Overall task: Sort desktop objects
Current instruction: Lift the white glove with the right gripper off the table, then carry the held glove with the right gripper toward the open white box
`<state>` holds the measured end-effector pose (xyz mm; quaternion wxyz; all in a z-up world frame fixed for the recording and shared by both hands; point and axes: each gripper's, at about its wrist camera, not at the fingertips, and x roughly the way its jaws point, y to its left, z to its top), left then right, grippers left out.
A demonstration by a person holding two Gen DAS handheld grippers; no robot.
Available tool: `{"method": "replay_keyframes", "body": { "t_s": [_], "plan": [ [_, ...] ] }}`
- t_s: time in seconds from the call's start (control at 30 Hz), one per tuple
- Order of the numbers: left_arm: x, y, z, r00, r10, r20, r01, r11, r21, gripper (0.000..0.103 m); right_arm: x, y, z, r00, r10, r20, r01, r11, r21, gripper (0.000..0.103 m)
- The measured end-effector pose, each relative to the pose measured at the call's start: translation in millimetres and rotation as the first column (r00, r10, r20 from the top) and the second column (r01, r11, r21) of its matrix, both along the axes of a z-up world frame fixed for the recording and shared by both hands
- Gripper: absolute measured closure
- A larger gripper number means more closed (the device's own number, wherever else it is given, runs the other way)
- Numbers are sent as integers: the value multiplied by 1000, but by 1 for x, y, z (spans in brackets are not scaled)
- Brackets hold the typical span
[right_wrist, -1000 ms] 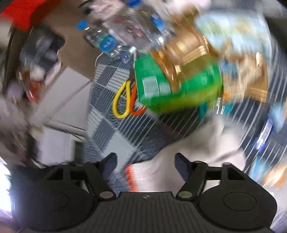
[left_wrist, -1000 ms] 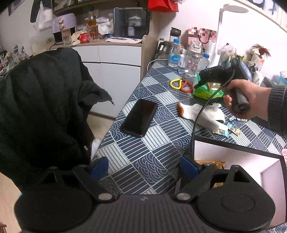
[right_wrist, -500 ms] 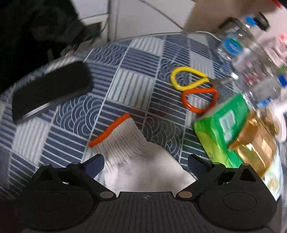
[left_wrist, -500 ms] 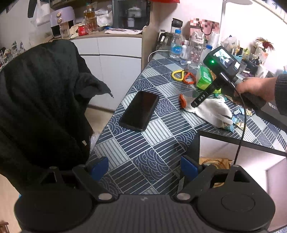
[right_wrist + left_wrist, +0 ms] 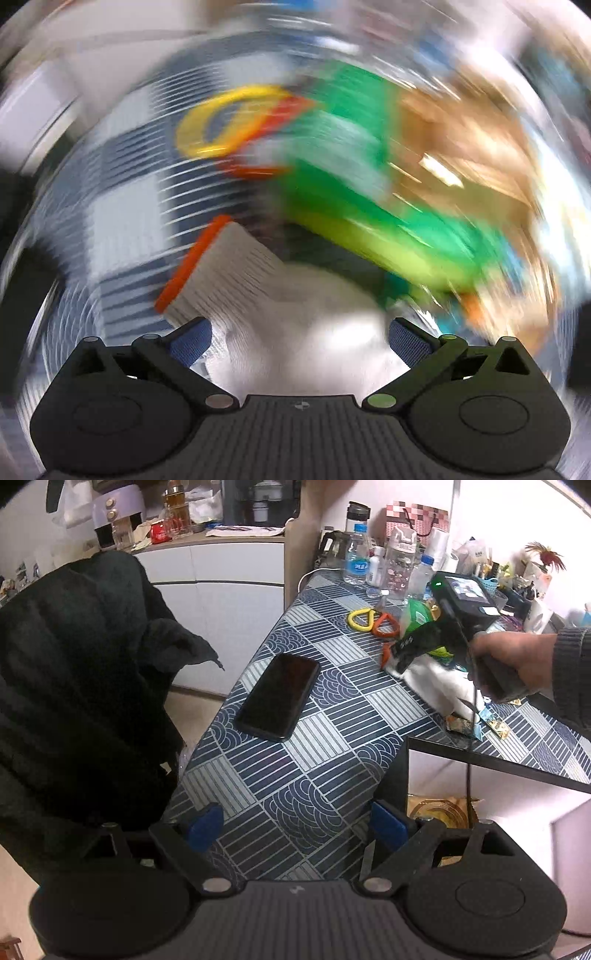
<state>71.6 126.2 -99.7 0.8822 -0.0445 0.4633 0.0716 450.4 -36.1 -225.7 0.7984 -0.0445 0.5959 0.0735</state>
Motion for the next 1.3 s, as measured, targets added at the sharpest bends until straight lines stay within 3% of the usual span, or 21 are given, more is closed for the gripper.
{"method": "replay_keyframes", "body": {
  "t_s": [0.07, 0.13, 0.27, 0.37, 0.43, 0.6, 0.67, 0.7, 0.73, 0.77, 0.8, 1.3],
  "plan": [
    [-1, -1, 0, 1000, -4, -2, 4, 1000, -2, 0, 4, -21, 4, 992, -120, -33, 122, 988, 89, 0],
    [-2, -1, 0, 1000, -5, -2, 5, 1000, -7, 0, 7, -26, 7, 994, -84, -66, 94, 983, 157, 0],
    [-1, -2, 0, 1000, -3, -6, 3, 1000, -8, 0, 3, -8, 12, 992, 127, -13, -126, 990, 62, 0],
    [-1, -2, 0, 1000, -2, -8, 2, 1000, -3, 0, -2, 8, 3, 965, 263, -16, -264, 963, -57, 0],
    [-1, 0, 0, 1000, 4, -11, -4, 1000, -1, 0, -8, 12, -7, 952, 303, -39, -305, 951, -58, 0],
    [1, 2, -2, 1000, 16, -18, -16, 1000, -8, 0, -19, 6, -5, 967, 255, 18, -255, 966, -41, 1],
    [1, 0, -1, 1000, 10, -16, -10, 1000, -10, 0, -21, 2, 0, 975, 217, 39, -216, 976, -37, 12],
    [1, -1, 0, 1000, 5, -13, -5, 1000, -11, 0, -21, -1, 4, 979, 194, 53, -193, 980, -40, 29],
    [0, -3, 2, 1000, 0, -9, 0, 1000, -11, 0, -21, -4, 8, 983, 172, 67, -169, 985, -42, 63],
    [-1, -4, 3, 1000, -7, -5, 6, 1000, -12, 0, -20, -7, 11, 986, 149, 79, -146, 988, -42, 85],
    [-2, -6, 5, 1000, -13, 0, 13, 1000, -12, 0, -20, -12, 14, 988, 130, 77, -128, 991, -34, 90],
    [-42, -23, 51, 992, -71, 102, 72, 997, -11, 0, -71, -48, 87, 971, 19, 239, -12, 999, -33, 89]
  ]
}}
